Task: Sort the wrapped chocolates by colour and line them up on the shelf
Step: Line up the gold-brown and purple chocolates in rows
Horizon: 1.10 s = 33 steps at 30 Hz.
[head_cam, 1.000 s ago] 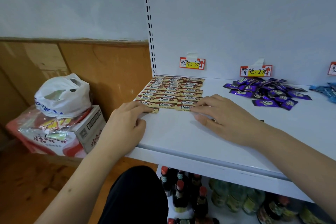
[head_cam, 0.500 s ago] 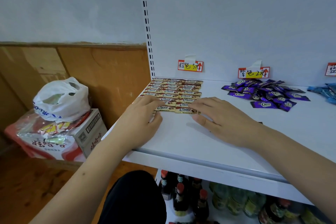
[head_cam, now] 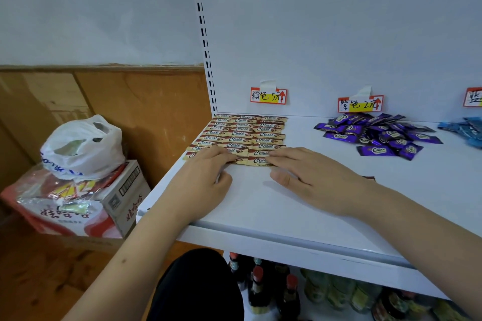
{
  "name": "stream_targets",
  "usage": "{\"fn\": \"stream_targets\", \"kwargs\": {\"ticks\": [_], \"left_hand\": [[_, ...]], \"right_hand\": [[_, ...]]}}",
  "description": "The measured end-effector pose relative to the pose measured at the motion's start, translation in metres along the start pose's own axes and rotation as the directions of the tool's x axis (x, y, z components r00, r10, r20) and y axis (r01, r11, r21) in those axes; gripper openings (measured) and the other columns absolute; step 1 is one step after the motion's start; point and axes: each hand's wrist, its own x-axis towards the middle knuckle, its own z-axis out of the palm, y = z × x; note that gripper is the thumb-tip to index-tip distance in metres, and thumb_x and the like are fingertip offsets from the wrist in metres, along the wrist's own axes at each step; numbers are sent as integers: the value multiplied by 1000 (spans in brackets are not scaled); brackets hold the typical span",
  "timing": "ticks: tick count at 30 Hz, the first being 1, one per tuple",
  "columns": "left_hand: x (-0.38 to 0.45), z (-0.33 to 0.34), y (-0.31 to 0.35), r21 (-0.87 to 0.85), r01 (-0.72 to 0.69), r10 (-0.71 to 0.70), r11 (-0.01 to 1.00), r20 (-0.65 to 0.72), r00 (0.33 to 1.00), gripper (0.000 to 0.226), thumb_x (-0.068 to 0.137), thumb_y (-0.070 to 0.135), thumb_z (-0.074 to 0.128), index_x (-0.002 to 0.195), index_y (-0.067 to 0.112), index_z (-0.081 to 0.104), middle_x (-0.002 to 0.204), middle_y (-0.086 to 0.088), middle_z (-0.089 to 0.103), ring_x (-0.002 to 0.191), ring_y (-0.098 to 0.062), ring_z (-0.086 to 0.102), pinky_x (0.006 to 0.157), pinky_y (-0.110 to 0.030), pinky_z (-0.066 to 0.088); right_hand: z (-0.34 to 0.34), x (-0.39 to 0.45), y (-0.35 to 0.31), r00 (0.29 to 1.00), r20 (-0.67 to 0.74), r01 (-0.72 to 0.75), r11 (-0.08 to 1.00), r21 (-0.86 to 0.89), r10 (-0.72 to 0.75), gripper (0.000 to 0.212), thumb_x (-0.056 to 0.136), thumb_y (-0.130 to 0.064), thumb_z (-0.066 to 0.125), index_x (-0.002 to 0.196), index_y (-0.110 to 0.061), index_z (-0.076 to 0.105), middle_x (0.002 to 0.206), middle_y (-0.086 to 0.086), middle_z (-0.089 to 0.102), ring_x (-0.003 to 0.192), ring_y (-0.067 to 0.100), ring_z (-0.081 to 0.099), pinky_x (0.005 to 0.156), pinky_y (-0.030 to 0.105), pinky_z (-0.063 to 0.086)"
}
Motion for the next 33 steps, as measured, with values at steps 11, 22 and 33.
{"fn": "stream_targets", "kwargs": {"ticks": [11,22,33], "left_hand": [[7,0,1,48,-19,22,999,-55,998,41,102,31,41,142,23,48,142,9,48,130,-8,40,105,-18,25],[12,4,2,7,-14,14,1000,4,1000,41,103,37,38,138,22,53,138,11,50,126,-7,42,105,-18,27],[6,-5,26,-203,-141,124,969,-92,988,22,96,31,55,116,33,64,114,20,55,107,1,50,88,-21,45]], "right_hand": [[-2,2,-3,996,-88,24,1000,1,-23,86,85,-75,2,149,-29,39,154,-14,35,140,3,27,117,26,24],[-6,0,-2,987,-163,-10,1000,9,11,84,87,-72,4,144,-27,47,148,-12,43,135,4,34,113,25,29],[-50,-32,29,947,-293,-72,977,200,129,23,100,-33,50,114,-26,67,107,-20,61,97,-5,55,82,11,41]]}}
